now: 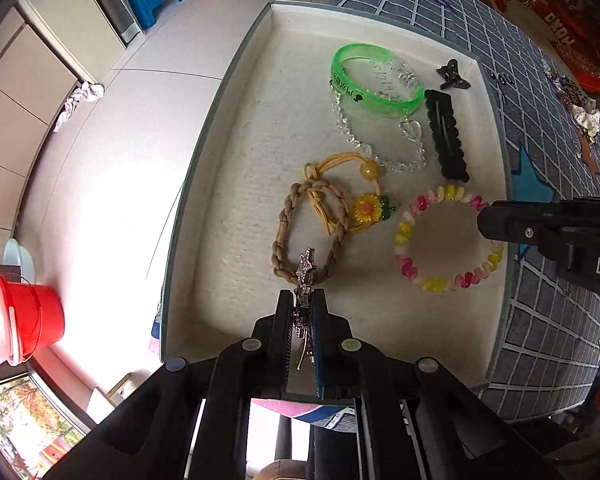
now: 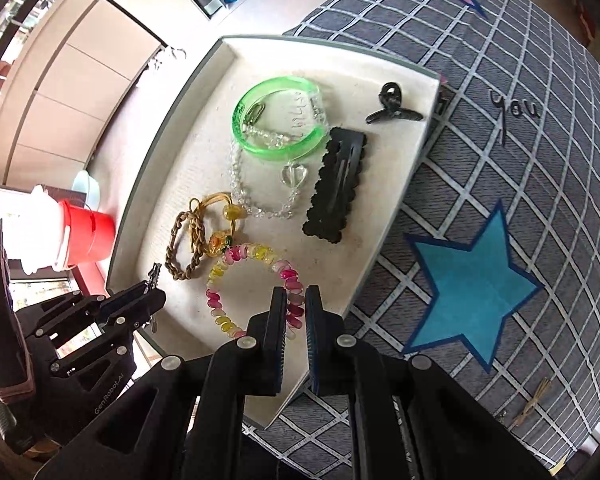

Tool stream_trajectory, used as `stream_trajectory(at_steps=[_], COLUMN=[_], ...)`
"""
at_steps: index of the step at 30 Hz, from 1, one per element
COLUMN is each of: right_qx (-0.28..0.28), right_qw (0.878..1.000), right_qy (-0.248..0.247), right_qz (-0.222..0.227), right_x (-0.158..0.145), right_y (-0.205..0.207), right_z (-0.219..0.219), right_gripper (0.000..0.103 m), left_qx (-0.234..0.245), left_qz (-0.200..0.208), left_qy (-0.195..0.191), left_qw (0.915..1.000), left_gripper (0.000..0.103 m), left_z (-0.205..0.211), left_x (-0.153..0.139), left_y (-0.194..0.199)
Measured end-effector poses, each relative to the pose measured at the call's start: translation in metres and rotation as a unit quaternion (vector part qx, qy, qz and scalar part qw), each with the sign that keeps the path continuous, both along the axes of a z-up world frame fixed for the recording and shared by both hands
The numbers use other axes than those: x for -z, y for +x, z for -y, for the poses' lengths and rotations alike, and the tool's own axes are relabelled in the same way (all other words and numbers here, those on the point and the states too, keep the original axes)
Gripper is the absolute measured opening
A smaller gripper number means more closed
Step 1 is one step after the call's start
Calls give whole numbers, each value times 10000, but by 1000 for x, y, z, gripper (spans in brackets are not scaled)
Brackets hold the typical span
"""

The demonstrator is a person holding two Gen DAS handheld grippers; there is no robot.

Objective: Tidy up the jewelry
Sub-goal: 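Carry both items into the white tray and open both grippers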

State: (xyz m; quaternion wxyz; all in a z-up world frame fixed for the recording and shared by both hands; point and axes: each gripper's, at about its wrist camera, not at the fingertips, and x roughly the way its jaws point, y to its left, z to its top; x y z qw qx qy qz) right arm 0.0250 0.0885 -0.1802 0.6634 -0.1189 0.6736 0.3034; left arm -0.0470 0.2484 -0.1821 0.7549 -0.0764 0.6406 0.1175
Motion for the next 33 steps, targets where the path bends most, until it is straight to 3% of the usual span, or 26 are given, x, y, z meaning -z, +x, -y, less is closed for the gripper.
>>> stream_trajectory(at_steps=[8,19,21,26,28,33], right_qx=[-12,-128,-156,-157,-100,228], right_qw=[9990,9985,9986,9995,9997,9993], right_qy=[-375,-528,-500,-268,-176,49], right_qz=[222,36,5,11,127,284], right_x=[17,32,31,20,7,-21], right_y=[14,15,11,12,13,19], right_z=[-12,-19,-17,-25,-25,-6], right_gripper=[10,11,14,50,57,59], left_qx=[161,174,204,241,267,392], left_qz=[62,-79,-104,-97,-55,33], left_qy=[201,311,344,429,494,750], left_qw=[9996,9993,9991,9987,9984,9964], left_gripper=[16,17,17,17,17,17], left_z=[4,11,14,18,22,32], left_x=[10,12,12,7,3,-13], left_y=[11,13,13,15,15,15])
